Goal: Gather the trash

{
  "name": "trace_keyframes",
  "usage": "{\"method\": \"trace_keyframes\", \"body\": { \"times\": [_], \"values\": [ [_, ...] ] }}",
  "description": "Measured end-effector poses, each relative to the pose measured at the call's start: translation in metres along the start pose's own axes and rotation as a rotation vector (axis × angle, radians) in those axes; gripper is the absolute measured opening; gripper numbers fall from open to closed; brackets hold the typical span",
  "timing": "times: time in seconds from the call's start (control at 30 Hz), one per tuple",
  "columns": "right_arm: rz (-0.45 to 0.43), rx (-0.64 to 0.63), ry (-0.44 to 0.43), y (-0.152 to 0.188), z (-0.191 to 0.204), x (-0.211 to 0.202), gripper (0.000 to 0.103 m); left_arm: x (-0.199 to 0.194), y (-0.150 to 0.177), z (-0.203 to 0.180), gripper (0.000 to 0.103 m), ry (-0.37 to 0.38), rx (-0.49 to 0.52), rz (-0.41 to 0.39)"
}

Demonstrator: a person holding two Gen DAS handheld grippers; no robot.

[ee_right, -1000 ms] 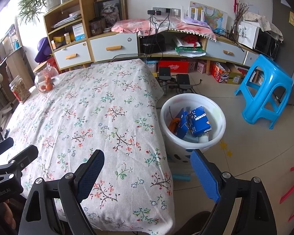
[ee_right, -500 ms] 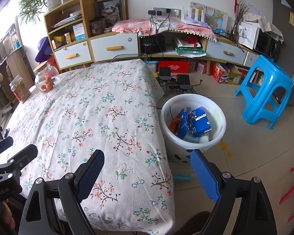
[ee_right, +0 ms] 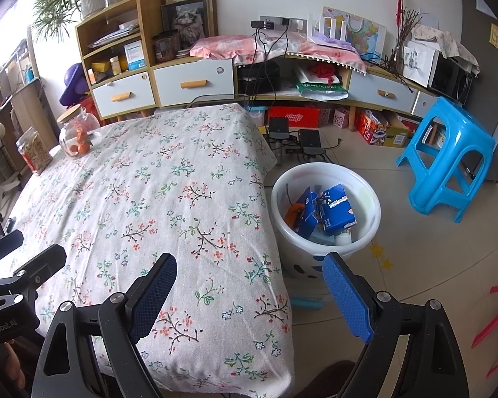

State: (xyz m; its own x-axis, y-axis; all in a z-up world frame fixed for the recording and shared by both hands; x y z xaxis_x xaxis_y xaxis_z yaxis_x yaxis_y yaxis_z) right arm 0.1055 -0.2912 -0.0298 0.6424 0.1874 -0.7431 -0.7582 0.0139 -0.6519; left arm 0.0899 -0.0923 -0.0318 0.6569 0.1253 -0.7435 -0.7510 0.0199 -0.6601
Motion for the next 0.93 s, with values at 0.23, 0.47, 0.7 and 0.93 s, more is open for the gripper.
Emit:
{"method": "trace_keyframes", "body": {
  "times": [0.23, 0.47, 0.7, 0.93],
  "values": [
    [-0.006, -0.003, -0.002, -0.001, 0.001, -0.003, 0.091, 0.000, 0.000, 0.000, 0.102, -0.001, -0.002, -0.001],
    [-0.017, -0.009, -0.012, -0.006, 0.007, -0.005, 0.091, 0.000, -0.002, 0.004, 0.102, -0.004, -0.013, -0.003],
    [-0.024, -0.020, -0.017, -0.010, 0.015, -0.003, 0.091, 0.000, -0.003, 0.010, 0.102, -0.007, -0.032, -0.002],
    [-0.026, -0.030, -0.026, -0.010, 0.021, 0.000, 0.091, 0.002, -0.003, 0.015, 0.102, -0.003, -0.048, 0.017]
  ]
}}
Point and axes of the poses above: each gripper's, at about its wrist camera, not at the fingertips, and x roughly the way its jaws point, z to its left, y to its underside, the point moved 5 cm from there along x, roughly the way its jaws point, and after that the axes turned 12 degrees about -y, right-handed, at the moved point
